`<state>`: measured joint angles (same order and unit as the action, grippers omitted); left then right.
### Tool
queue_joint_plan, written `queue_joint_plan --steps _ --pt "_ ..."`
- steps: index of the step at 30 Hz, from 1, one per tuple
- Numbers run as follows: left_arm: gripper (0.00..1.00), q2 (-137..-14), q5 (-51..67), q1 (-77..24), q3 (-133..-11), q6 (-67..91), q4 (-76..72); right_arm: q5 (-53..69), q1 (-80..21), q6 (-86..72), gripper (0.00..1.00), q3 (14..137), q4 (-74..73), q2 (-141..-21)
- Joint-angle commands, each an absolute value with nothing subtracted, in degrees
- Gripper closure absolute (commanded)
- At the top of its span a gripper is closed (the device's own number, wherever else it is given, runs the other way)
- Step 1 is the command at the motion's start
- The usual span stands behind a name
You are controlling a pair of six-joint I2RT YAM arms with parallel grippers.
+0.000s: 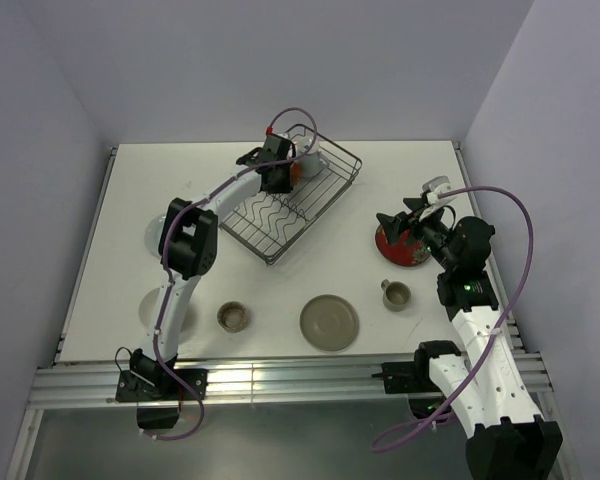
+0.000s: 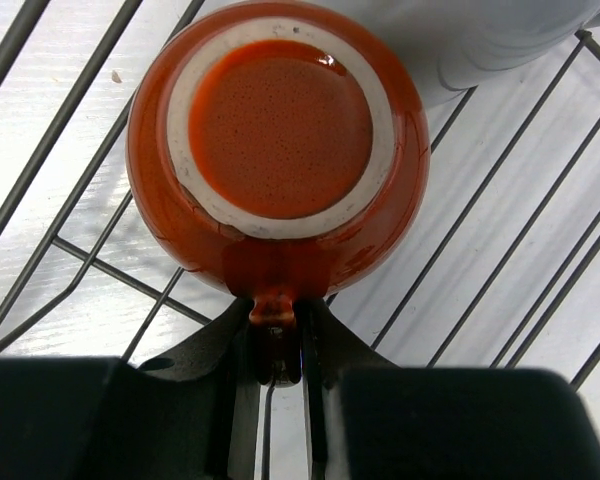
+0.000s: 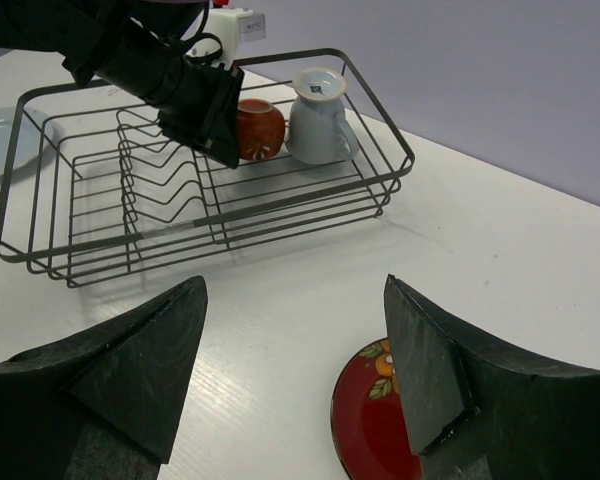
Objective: Load the mixed dishes into the dish rack
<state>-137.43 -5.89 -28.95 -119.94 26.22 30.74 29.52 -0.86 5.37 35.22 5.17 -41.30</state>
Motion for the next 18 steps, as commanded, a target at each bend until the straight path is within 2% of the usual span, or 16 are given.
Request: queue_joint_plan --steps 1,4,5,8,14,18 --pt "0.88 -137.02 -7.38 -28.04 -120.94 26.28 26.63 29.09 -0.44 4.57 0.21 34.89 7.82 -40.34" --pt "0.72 -136.41 -7.12 -28.04 -119.71 26.46 26.02 29.18 -0.53 4.57 0.21 34.81 7.82 -40.25" --pt "0.64 -136.23 -7.03 -28.04 -119.36 26.54 25.75 29.18 -0.53 4.57 0.21 34.8 7.82 -40.34" --pt "0.52 -135.35 -7.03 -27.95 -118.13 26.63 25.23 29.09 -0.53 4.66 0.21 34.8 7.82 -40.43" --pt "0.41 -133.86 -5.98 -27.95 -116.9 26.54 24.79 29.35 -0.53 4.57 0.21 34.72 8.0 -40.52" --pt "0.39 -131.93 -5.19 -27.95 -115.76 26.89 24.0 29.71 -0.44 4.75 0.21 34.72 8.0 -40.52"
